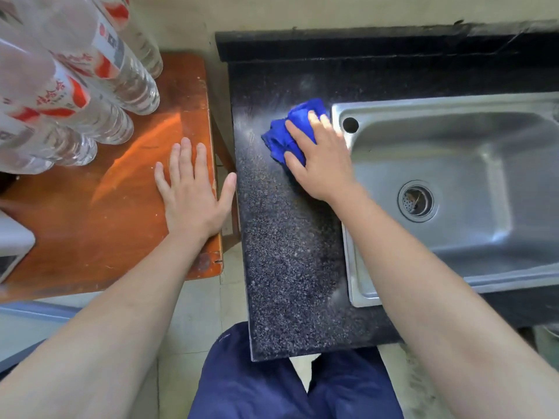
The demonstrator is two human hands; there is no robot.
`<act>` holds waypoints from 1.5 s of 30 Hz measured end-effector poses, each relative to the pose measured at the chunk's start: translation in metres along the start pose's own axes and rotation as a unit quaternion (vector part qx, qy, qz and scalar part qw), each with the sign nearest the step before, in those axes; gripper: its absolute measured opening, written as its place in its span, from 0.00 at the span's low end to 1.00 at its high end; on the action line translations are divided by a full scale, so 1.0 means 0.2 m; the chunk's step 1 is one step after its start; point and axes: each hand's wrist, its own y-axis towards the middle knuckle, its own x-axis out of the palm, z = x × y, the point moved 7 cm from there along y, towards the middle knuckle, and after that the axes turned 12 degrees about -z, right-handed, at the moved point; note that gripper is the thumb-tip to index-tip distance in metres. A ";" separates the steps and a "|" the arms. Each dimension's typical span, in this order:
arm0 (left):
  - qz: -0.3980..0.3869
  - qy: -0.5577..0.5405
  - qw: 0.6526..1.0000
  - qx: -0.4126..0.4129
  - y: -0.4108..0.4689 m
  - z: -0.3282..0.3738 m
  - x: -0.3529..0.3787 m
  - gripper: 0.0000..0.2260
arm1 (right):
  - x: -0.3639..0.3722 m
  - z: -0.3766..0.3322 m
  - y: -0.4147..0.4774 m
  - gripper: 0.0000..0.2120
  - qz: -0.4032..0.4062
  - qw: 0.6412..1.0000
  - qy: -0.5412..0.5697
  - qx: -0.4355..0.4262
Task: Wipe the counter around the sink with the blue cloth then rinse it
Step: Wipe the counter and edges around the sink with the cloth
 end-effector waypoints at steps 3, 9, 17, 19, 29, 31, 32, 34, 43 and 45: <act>0.005 0.001 1.000 0.002 0.00 0.00 0.00 0.34 | 0.03 -0.09 0.01 0.29 0.008 0.998 0.028 0.050; 0.012 -0.007 1.000 0.006 -0.01 0.00 0.01 0.34 | 0.28 -0.48 -0.66 0.27 -0.007 0.995 0.066 -0.069; -0.019 -0.001 1.000 0.012 -0.04 0.00 0.04 0.35 | 0.54 -0.51 -1.40 0.27 -0.064 0.980 0.026 -0.184; -0.044 0.001 0.999 0.023 -0.12 0.03 0.08 0.35 | 0.56 -0.44 -1.48 0.27 -0.076 0.979 0.004 -0.187; -0.145 0.036 0.976 0.160 -0.97 0.52 0.40 0.31 | 0.52 0.01 -1.76 0.28 -0.070 0.995 -0.018 -0.064; -0.180 0.046 0.969 0.160 -1.01 0.60 0.45 0.30 | 0.51 0.20 -1.87 0.28 -0.074 0.997 0.001 -0.001; -0.190 0.048 0.968 0.155 -1.01 0.62 0.46 0.29 | 0.49 0.33 -1.93 0.29 -0.069 0.997 0.012 0.045; -0.197 0.042 0.969 0.143 -1.00 0.64 0.47 0.29 | 0.43 0.61 -2.02 0.30 -0.057 0.988 0.020 0.144; -0.226 0.048 0.964 0.131 -0.98 0.64 0.45 0.29 | 0.42 0.54 -1.92 0.31 0.003 0.941 0.127 0.314; -0.208 0.055 0.968 0.127 -0.96 0.66 0.42 0.27 | 0.45 0.41 -1.91 0.30 -0.029 0.957 0.117 0.263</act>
